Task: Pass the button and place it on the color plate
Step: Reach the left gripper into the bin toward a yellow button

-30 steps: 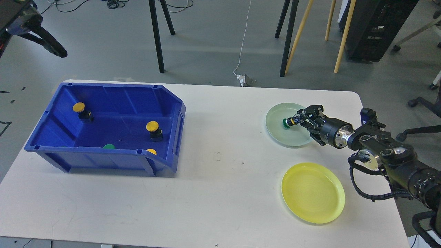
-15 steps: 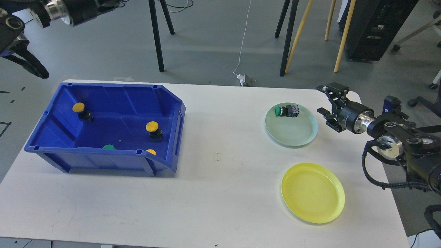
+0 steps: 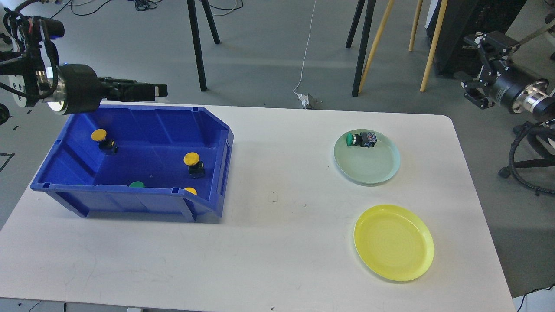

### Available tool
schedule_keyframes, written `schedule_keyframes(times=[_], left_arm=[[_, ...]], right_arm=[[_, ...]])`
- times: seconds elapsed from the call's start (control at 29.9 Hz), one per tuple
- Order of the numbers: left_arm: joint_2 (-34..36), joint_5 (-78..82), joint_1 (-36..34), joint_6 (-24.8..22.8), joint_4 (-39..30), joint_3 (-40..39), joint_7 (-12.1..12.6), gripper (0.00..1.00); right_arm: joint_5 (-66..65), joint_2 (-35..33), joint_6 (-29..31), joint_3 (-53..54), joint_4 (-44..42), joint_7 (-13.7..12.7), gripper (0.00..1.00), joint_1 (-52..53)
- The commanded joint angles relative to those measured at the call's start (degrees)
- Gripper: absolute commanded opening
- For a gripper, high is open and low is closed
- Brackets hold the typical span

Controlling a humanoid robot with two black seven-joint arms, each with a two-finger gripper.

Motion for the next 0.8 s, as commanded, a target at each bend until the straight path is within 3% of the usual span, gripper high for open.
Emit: schedule_keyframes(times=[0.0,0.17,0.37,0.77], left_arm=[[-1.8,6.3,0.2,0.0,-1.2,1.4,2.2,0.95],[-10.6,16.1,2.1,0.0,2.3,1.6,2.6,0.95],[-18.5,18.3,5.9,0.0,9.0,1.5,2.5,0.95],[-22.0,19.1,7.8,0.0,17.2,1.7,1.6,0.95]], right_arm=[[-0.1,-1.4,0.0,0.0,0.0,-1.1,0.88,1.3],[0.0,-3.0,0.0,0.4,-0.4,-1.1,0.88,3.1],[-0.2,-6.8,0.0,-2.2,-0.5,1.0,0.88,-0.5],[-0.4,-5.6,0.0,-3.9,0.1,0.9,0.88,-11.3]])
